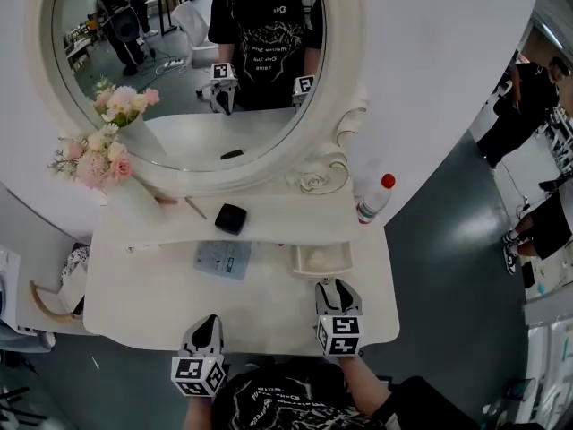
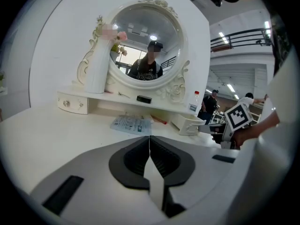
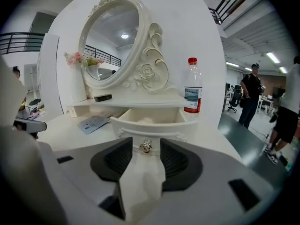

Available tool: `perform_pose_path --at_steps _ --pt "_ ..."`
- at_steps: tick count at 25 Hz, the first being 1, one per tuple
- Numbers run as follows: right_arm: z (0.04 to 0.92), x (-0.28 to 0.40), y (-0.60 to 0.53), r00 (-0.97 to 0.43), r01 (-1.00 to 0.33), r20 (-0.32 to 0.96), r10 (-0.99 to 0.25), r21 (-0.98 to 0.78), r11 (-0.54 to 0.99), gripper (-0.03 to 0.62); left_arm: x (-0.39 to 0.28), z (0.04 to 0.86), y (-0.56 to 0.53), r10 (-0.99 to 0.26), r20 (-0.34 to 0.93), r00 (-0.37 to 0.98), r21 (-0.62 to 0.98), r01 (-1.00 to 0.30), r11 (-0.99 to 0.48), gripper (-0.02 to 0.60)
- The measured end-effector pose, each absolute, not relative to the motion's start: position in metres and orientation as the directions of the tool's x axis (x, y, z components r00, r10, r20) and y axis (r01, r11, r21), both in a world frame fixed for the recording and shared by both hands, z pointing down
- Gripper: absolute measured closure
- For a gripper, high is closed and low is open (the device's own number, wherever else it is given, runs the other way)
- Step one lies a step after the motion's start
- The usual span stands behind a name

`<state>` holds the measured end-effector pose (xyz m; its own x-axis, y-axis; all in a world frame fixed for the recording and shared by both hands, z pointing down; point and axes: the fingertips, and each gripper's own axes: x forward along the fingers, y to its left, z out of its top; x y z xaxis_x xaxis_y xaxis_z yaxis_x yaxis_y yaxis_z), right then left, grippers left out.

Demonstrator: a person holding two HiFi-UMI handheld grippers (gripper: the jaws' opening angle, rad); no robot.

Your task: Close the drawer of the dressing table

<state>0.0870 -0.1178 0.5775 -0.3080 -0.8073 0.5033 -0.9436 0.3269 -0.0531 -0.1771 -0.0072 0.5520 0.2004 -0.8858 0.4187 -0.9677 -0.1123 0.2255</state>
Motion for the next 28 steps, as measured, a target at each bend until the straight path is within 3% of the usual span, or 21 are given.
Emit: perform_pose_path --at_steps 13,16,28 --pt "0.590 0.084 -0.130 -0.236 -0.967 0.503 -0.831 -0.035 0.254 0.411 -0.190 0.548 -0.037 -0.884 0.420 0.205 0.288 -0.954 -0.084 0.566" --pt "0.591 0.089 -0.130 -0.212 -0.969 0.498 -0.841 0.006 0.248 0.454 -0.189 0.542 -0.049 -0.884 0.404 0.236 0.305 -0.946 -0.113 0.566" --pt "0.597 0.085 -0.129 -0.165 -0.978 0.498 -0.851 0.027 0.205 0.487 -0.197 0.545 -0.062 -0.881 0.406 0.244 0.329 -0.938 -0.108 0.566"
